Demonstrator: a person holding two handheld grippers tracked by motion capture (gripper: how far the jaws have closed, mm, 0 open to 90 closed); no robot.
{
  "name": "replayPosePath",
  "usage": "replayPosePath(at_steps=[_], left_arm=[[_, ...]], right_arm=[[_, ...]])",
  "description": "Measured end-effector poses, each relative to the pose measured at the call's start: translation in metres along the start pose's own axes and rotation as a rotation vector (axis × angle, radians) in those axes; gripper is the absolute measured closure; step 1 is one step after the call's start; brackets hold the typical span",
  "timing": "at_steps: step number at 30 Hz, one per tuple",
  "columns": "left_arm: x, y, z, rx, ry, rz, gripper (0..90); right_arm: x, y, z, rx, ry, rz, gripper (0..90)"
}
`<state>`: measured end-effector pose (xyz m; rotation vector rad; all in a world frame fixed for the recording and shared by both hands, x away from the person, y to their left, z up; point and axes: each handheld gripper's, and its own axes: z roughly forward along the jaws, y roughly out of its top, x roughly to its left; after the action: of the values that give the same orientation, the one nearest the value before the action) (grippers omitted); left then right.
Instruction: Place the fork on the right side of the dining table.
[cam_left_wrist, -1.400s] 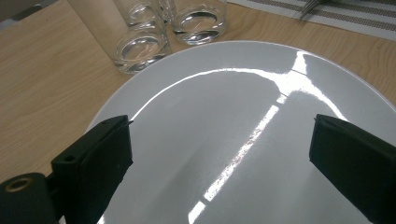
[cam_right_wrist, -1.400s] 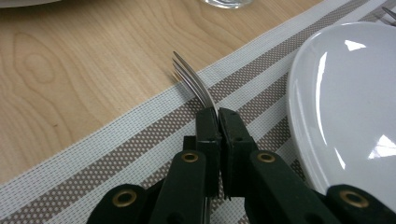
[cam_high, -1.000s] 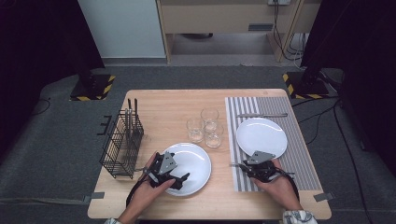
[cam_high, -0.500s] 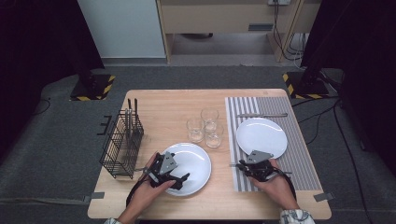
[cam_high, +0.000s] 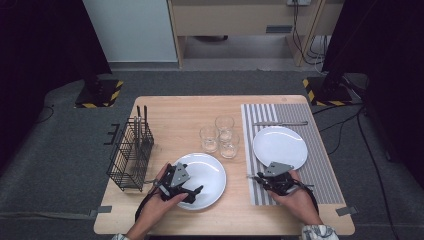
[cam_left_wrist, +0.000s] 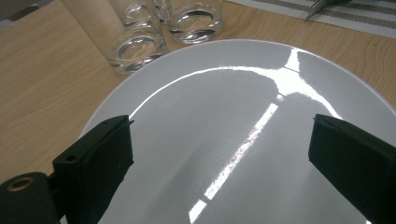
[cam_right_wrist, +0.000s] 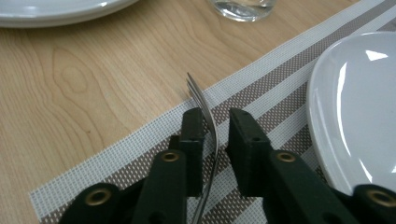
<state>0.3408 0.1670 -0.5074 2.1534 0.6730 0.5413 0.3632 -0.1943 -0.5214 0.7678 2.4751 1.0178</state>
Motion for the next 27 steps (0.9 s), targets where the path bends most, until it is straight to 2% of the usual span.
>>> replayPosePath(at_steps=[2, 4, 7, 11, 19, 21, 23, 27], left_arm=[[0.0004, -0.0001, 0.0000, 0.000, 0.000, -0.002, 5.7], [0.0007, 0.0000, 0.0001, 0.000, -0.001, -0.001, 5.7], [0.0004, 0.0002, -0.0002, -0.002, -0.002, 0.000, 5.7], [0.0003, 0.0002, -0.0003, -0.002, -0.001, 0.001, 5.7], [0.0007, 0.0003, -0.0005, -0.005, 0.000, -0.003, 5.7], [0.0004, 0.0003, -0.0002, -0.003, -0.002, -0.001, 5.7], [-0.0003, 0.0001, 0.0003, 0.002, -0.010, 0.001, 5.7], [-0.0010, 0.0002, -0.0008, -0.002, -0.011, 0.003, 5.7]], right_arm=[[-0.0001, 0.0015, -0.0019, -0.020, -0.005, 0.019, 68.7], [-0.0001, 0.0038, -0.0040, -0.054, -0.009, 0.041, 72.9], [0.0010, 0.0071, -0.0047, -0.070, -0.007, 0.044, 81.5], [0.0043, 0.0100, -0.0038, -0.061, -0.001, 0.035, 85.8], [0.0016, 0.0072, -0.0021, -0.045, -0.029, 0.046, 77.7], [0.0014, 0.0062, -0.0013, -0.032, -0.031, 0.045, 79.1], [0.0005, 0.0052, -0.0001, -0.021, -0.024, 0.041, 84.3], [-0.0027, 0.0050, -0.0007, -0.016, -0.027, 0.068, 84.2]])
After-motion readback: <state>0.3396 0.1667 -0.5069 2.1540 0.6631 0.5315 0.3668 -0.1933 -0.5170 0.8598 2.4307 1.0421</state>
